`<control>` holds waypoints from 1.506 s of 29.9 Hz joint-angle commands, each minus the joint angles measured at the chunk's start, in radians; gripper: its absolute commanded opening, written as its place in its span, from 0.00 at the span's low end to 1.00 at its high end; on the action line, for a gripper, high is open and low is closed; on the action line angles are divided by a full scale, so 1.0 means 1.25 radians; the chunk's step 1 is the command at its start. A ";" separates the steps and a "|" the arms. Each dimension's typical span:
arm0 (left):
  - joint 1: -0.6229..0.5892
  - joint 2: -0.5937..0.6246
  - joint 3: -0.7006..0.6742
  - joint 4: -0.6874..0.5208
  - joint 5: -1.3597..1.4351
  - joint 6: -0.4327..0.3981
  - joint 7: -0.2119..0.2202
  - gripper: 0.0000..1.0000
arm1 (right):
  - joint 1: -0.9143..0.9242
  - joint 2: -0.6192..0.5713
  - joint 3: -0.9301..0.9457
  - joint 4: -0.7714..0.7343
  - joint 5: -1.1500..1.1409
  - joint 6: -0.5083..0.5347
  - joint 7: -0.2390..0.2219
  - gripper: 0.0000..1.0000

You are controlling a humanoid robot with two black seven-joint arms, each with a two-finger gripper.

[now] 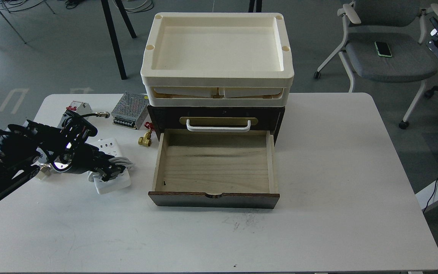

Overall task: Put charging cable into cabinet
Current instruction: 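Lift the power strip and carry it over the open wooden drawer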

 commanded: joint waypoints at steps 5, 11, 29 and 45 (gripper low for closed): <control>-0.004 0.000 -0.004 0.000 -0.001 0.004 0.000 0.05 | -0.001 -0.001 0.002 -0.005 0.000 0.000 0.001 1.00; -0.046 0.014 -0.010 -0.021 -0.010 0.002 0.000 0.02 | -0.001 -0.002 0.006 -0.007 0.000 0.000 0.001 1.00; -0.062 0.423 -0.027 -0.489 -0.480 -0.013 0.000 0.03 | -0.001 -0.005 0.017 -0.007 0.000 0.000 0.002 1.00; -0.068 0.247 -0.029 -0.575 -0.793 -0.013 0.000 0.03 | -0.002 -0.005 0.022 -0.006 -0.001 0.000 0.001 1.00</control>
